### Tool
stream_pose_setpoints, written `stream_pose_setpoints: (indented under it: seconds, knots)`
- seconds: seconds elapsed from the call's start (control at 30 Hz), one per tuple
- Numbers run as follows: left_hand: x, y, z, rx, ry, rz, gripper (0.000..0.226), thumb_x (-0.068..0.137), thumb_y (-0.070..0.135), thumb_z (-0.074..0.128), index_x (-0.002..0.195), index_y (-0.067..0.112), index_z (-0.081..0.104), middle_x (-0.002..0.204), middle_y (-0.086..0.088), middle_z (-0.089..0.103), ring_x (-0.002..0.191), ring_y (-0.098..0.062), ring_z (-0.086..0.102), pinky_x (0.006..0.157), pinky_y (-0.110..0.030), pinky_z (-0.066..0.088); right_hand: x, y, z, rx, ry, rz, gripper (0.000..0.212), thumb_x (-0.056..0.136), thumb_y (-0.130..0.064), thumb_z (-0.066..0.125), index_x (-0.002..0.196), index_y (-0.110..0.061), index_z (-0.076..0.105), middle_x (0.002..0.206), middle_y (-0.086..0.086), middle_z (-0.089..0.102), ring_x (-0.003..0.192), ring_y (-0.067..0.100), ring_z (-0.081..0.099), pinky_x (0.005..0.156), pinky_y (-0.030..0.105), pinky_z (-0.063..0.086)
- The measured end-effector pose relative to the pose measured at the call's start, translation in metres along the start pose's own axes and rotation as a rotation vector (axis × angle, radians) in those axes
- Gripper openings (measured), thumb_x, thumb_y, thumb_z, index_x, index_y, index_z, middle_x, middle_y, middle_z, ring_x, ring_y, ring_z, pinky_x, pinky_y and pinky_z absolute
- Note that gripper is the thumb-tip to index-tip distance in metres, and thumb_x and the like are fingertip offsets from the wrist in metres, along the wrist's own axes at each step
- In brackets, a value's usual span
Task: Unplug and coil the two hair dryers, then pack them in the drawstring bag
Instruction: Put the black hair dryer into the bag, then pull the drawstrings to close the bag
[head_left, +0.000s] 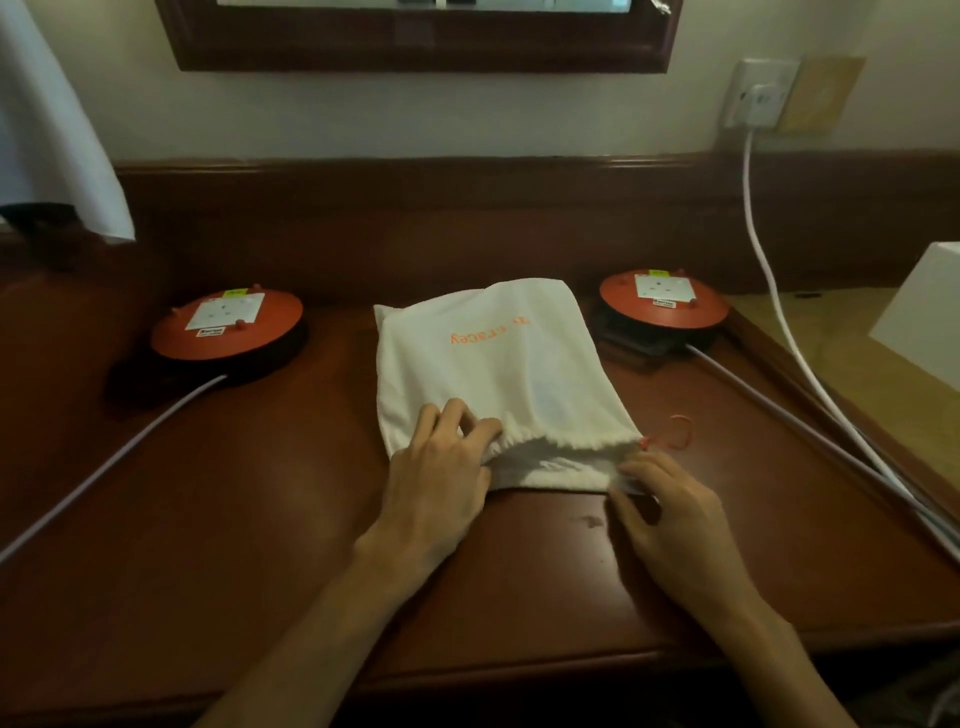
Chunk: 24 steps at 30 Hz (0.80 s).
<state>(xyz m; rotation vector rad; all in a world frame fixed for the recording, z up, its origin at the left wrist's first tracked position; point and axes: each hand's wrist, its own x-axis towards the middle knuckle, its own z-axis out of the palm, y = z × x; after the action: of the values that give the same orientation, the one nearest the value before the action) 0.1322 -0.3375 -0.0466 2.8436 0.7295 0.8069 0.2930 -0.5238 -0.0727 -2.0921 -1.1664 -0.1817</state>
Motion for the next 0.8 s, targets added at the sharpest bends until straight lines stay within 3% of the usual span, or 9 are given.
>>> stream_pose_setpoints:
  seconds: [0.07,0.17,0.23,0.3,0.37,0.47,0.57,0.67,0.8]
  knots:
    - [0.0,-0.006,0.0,0.023,0.004,-0.011,0.042,0.085,0.02,0.078,0.124,0.029,0.065,0.114,0.002,0.054,0.107,-0.021,0.055,0.062,-0.036,0.061,-0.001,-0.003,-0.002,0.047,0.076,-0.074,0.022,0.086,-0.005,0.074,0.108,-0.007,0.074,0.113,0.001,0.07,0.095,0.014,0.068,0.085,0.028,0.059]
    - [-0.008,-0.022,-0.008,-0.011,-0.077,-0.073,0.065,0.085,0.043,0.078,0.144,0.038,0.05,0.138,0.002,0.043,0.128,-0.02,0.042,0.089,-0.039,0.056,0.005,-0.007,-0.009,-0.061,0.219,-0.108,0.027,0.088,-0.009,0.073,0.115,-0.008,0.071,0.116,0.004,0.064,0.101,0.015,0.06,0.066,0.029,0.054]
    - [-0.023,-0.035,-0.015,-0.04,-0.068,-0.202,0.084,0.08,0.05,0.081,0.152,0.038,0.04,0.147,0.001,0.034,0.134,-0.019,0.031,0.102,-0.038,0.045,0.012,0.001,-0.012,-0.143,0.169,-0.041,0.04,0.093,-0.021,0.07,0.132,-0.015,0.062,0.129,0.003,0.053,0.112,0.016,0.05,0.066,0.032,0.05]
    - [-0.039,-0.049,-0.022,-0.108,-0.049,-0.41,0.085,0.077,0.052,0.083,0.15,0.037,0.041,0.139,0.002,0.039,0.129,-0.018,0.034,0.094,-0.031,0.04,0.019,0.014,-0.011,-0.126,0.006,0.044,0.043,0.097,-0.025,0.064,0.139,-0.018,0.057,0.137,0.002,0.047,0.117,0.016,0.046,0.078,0.035,0.052]
    - [-0.05,-0.063,-0.026,-0.102,-0.052,-0.554,0.069,0.075,0.06,0.08,0.134,0.033,0.056,0.121,0.005,0.048,0.119,-0.018,0.044,0.085,-0.031,0.039,0.024,0.023,-0.007,-0.064,-0.071,0.101,0.029,0.096,-0.02,0.064,0.123,-0.009,0.069,0.121,0.006,0.056,0.107,0.018,0.05,0.085,0.031,0.045]
    - [-0.06,-0.074,-0.029,-0.184,-0.034,-0.533,0.036,0.079,0.05,0.081,0.105,0.026,0.072,0.101,0.007,0.059,0.101,-0.018,0.056,0.085,-0.036,0.047,0.023,0.023,-0.008,-0.033,-0.033,0.121,0.011,0.095,-0.015,0.065,0.096,-0.007,0.073,0.092,0.0,0.058,0.083,0.017,0.053,0.073,0.03,0.044]
    - [-0.068,-0.074,-0.036,-0.263,0.074,-0.487,0.011,0.087,0.034,0.078,0.088,0.023,0.077,0.083,0.011,0.068,0.079,-0.006,0.062,0.07,-0.025,0.048,0.016,0.019,-0.014,0.034,0.014,0.108,0.008,0.092,-0.013,0.069,0.084,-0.011,0.072,0.078,-0.001,0.063,0.07,0.011,0.057,0.062,0.026,0.045]
    - [-0.072,-0.075,-0.041,-0.311,0.23,-0.576,0.03,0.097,0.032,0.067,0.068,0.023,0.07,0.062,0.009,0.067,0.056,-0.005,0.062,0.056,-0.021,0.047,0.015,0.021,-0.016,0.084,0.056,0.152,0.017,0.093,-0.014,0.069,0.078,-0.007,0.072,0.069,0.003,0.066,0.063,0.02,0.059,0.059,0.036,0.046]
    - [-0.072,-0.077,-0.047,-0.586,0.485,-0.815,0.033,0.103,0.028,0.059,0.075,0.015,0.07,0.062,-0.003,0.068,0.051,-0.012,0.063,0.055,-0.024,0.053,0.012,0.029,-0.023,0.233,0.253,0.294,0.023,0.097,-0.019,0.065,0.078,-0.008,0.07,0.069,0.005,0.064,0.067,0.03,0.06,0.062,0.036,0.044]
